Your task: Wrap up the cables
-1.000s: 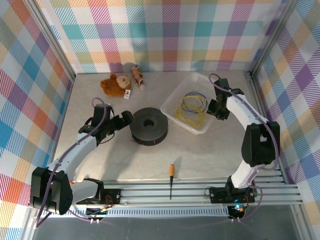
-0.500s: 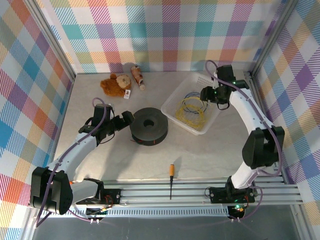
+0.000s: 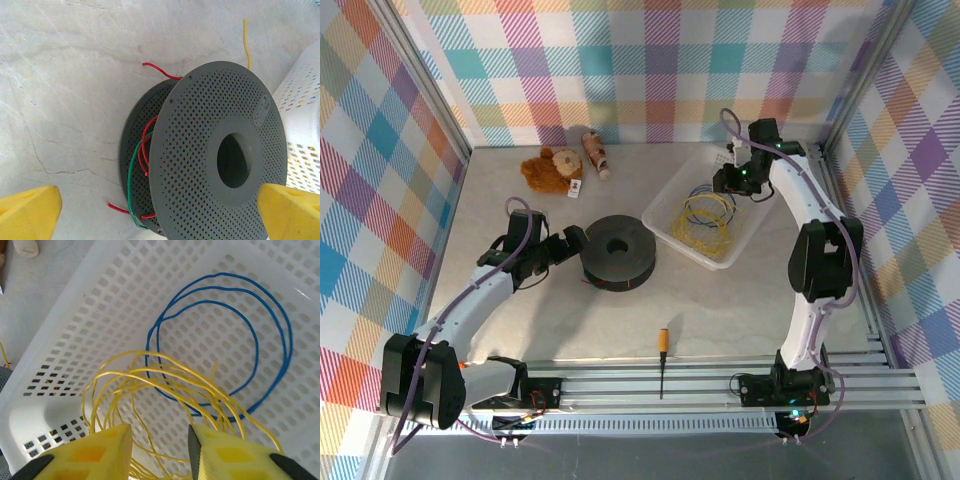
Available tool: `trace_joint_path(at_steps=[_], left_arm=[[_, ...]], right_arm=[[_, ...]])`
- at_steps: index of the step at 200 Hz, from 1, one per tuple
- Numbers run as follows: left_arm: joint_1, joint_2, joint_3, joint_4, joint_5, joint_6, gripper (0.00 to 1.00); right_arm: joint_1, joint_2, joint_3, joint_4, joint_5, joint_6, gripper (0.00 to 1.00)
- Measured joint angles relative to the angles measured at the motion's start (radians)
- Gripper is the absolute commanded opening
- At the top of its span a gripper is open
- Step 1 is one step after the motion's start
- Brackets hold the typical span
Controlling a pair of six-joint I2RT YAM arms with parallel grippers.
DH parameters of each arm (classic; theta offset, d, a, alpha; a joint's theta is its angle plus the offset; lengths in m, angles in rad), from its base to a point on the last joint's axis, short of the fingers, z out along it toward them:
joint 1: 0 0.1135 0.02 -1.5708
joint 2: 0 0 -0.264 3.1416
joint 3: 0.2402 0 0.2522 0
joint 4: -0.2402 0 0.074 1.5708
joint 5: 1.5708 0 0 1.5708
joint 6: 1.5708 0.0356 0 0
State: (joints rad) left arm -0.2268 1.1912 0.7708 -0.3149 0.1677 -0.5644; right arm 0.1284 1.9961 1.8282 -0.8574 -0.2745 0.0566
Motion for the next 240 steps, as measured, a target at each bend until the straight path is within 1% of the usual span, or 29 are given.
trace_joint_path(at_steps=[44, 59, 115, 132, 178, 208, 240], left_arm=[[0.000, 0.000, 0.000, -0.001, 0.000, 0.001, 1.00], [0.000, 0.000, 0.000, -0.001, 0.000, 0.003, 1.00], [0.000, 0.009, 0.000, 0.000, 0.000, 0.003, 1.00], [0.000, 0.017, 0.000, -0.001, 0.000, 0.003, 1.00], [0.000, 0.018, 0.000, -0.001, 0.000, 0.003, 1.00], [0.000, 0.019, 0.001, 0.000, 0.000, 0.003, 1.00], [0.000, 0.033, 0.002, 0.000, 0.000, 0.003, 1.00]], right_arm=[[0.000, 0.110, 0.077, -0.056, -0.023, -0.030, 0.36], [0.000, 0.132, 0.078, -0.073, -0.025, -0.039, 0.34], [0.010, 0.145, 0.062, -0.095, -0.045, -0.051, 0.32], [0.013, 0.145, 0.048, -0.095, -0.045, -0.054, 0.37], [0.016, 0.142, 0.020, -0.093, 0.008, -0.061, 0.43], [0.016, 0.102, -0.017, -0.083, 0.040, -0.053, 0.55], [0.016, 0.033, -0.034, -0.055, 0.060, -0.044, 0.57]])
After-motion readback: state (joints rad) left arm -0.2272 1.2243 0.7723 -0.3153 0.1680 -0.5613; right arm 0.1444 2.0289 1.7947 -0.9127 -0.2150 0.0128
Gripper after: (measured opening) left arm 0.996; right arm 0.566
